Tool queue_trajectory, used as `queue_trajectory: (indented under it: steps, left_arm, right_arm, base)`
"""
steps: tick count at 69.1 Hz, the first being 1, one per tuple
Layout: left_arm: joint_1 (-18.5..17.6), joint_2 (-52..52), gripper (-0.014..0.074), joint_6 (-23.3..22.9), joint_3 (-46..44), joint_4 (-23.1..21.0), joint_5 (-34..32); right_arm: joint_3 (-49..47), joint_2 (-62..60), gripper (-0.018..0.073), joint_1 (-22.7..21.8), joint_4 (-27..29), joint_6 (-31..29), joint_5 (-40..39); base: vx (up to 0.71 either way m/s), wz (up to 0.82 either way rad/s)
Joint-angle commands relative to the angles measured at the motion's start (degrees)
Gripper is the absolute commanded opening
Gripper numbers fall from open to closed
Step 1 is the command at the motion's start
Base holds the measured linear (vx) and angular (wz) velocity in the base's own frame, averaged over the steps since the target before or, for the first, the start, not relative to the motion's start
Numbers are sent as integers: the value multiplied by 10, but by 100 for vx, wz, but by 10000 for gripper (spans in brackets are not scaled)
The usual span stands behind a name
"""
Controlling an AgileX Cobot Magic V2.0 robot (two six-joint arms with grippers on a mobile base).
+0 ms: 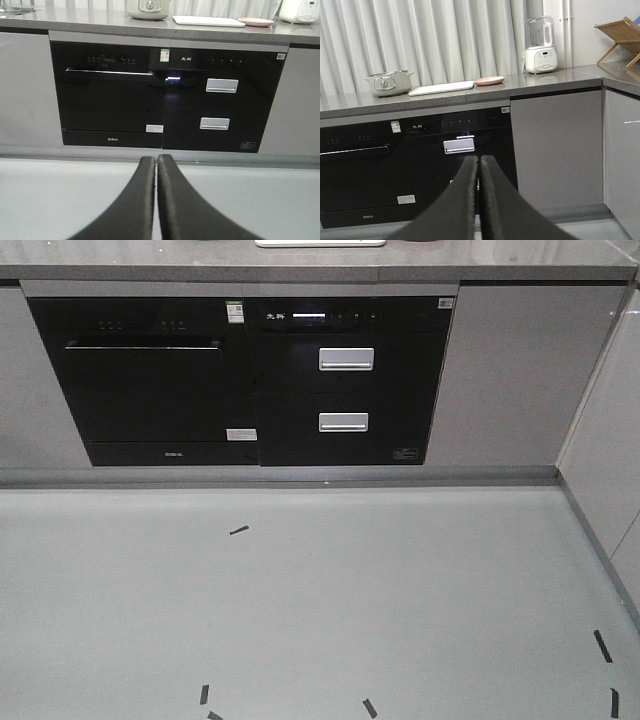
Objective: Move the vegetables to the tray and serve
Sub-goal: 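Drive the base toward the counter with both grippers closed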
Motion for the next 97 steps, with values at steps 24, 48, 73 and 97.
queue_trajectory:
  steps: [24,48,73,97]
  left_arm:
    - [2,-8,-6,-3,15,-2,-41]
    - [2,-8,-6,-3,15,-2,-41]
    - [2,-8,-6,-3,15,-2,-41]
    - [2,-8,-6,-3,15,-2,-41]
  right_arm:
    - [9,-4,-3,-1,-6,-4,-44]
    - [9,-4,-3,-1,-6,-4,-44]
    - [9,-4,-3,-1,-6,-4,-44]
    - [9,-4,-3,-1,-6,-4,-44]
  base:
    - [7,1]
    - [11,0]
    - [13,1]
    - [13,-1]
